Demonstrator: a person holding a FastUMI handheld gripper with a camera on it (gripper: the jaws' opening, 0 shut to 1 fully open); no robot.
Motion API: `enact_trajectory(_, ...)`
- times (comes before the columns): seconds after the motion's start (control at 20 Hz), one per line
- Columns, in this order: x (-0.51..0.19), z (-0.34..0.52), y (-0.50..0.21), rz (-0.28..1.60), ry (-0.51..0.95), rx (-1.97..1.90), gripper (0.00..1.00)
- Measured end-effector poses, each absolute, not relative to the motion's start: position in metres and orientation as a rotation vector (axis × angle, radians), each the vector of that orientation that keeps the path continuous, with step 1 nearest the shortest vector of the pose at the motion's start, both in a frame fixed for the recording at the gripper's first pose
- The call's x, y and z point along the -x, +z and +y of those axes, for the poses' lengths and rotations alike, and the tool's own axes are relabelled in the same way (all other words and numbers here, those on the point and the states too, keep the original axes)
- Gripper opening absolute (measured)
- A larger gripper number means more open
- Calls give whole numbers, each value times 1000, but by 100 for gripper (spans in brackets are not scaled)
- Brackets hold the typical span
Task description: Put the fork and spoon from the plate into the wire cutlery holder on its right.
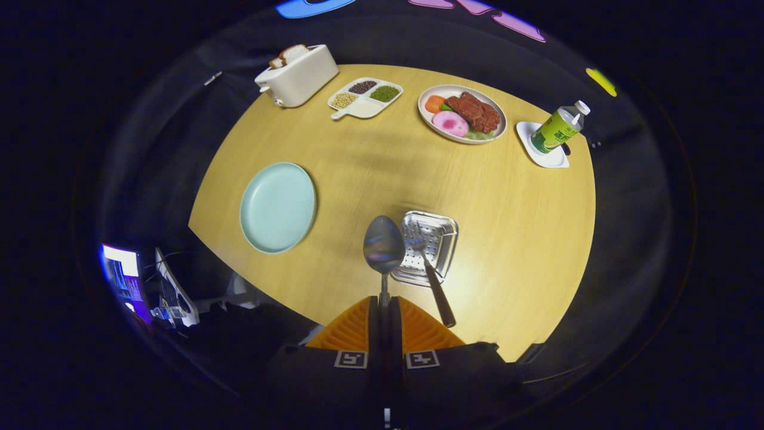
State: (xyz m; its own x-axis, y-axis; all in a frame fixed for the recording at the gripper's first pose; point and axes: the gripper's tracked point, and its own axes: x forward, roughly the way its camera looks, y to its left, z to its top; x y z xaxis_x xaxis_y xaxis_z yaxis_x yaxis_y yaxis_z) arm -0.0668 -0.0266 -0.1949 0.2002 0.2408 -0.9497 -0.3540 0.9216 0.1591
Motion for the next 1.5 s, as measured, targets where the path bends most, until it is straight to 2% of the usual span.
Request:
enact_trajectory(0.45,42,-33,-257,1563,386,273,9)
enact_trajectory(0.7,29,-19,-269,1588,392,326,16)
enact_trajectory(0.8,26,-17,-266,1545,388,322,42)
enact_trajectory(0.85,25,-18,-260,1517,383,313,61)
enact_trajectory(0.9,24,-21,-254,1477,375,296,68)
enact_trajectory(0.95,25,-23,-246,1428,366,260,87)
enact_trajectory(1.05,21,-27,-225,1303,329,176,99)
enact_trajectory(1.5,13,-72,-79,545,175,32,99)
